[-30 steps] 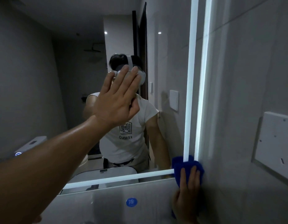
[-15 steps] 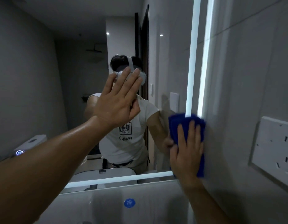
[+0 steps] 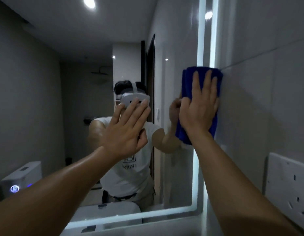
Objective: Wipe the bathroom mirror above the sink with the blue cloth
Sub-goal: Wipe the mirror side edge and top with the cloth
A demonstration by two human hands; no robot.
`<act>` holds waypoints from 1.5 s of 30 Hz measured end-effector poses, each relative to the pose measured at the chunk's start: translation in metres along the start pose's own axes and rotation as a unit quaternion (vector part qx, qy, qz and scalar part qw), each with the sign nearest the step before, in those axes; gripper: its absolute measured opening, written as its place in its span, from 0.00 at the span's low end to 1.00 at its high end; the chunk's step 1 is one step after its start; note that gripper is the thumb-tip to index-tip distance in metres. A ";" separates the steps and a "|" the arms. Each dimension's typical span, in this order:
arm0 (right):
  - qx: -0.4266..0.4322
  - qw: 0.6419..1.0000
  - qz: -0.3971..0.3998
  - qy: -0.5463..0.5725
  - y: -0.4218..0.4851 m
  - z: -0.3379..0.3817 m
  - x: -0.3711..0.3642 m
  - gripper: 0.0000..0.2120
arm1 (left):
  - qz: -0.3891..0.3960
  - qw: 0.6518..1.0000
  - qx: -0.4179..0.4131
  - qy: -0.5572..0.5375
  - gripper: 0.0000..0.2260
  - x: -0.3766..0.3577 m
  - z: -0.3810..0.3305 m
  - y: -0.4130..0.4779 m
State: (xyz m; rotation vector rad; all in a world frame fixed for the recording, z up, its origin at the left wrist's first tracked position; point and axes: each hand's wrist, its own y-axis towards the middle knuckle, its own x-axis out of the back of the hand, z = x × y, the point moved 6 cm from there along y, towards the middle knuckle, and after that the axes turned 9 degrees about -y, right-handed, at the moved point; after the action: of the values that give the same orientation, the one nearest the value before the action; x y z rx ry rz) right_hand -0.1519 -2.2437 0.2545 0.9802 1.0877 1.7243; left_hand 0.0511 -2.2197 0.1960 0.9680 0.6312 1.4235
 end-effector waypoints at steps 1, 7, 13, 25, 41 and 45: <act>0.012 1.000 0.001 -0.001 -0.011 -0.006 -0.003 0.33 | -0.001 1.000 -0.001 0.000 0.30 -0.001 0.000 -0.001; 0.022 0.998 0.044 -0.028 -0.123 -0.049 -0.028 0.35 | 0.025 1.000 0.007 0.007 0.28 -0.002 0.001 0.003; -0.012 0.999 0.031 -0.018 -0.010 -0.002 -0.006 0.33 | 0.042 0.999 -0.005 -0.019 0.27 0.005 -0.001 0.011; 0.022 0.999 -0.004 -0.029 0.113 0.052 0.025 0.34 | -0.038 0.993 0.110 -0.036 0.20 0.064 0.116 0.173; 0.054 0.997 -0.012 -0.060 0.248 0.077 0.050 0.33 | -0.055 0.988 0.114 -0.083 0.32 0.047 0.131 0.167; 0.078 0.994 -0.012 -0.070 0.295 0.093 0.061 0.32 | -0.054 0.988 0.118 -0.087 0.33 0.046 0.130 0.167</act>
State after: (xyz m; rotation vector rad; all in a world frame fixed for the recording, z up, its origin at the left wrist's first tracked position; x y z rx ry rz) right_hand -0.1602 -2.2387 0.5691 1.1616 1.1504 1.5442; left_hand 0.0783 -2.2154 0.4106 1.2115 0.7220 1.1719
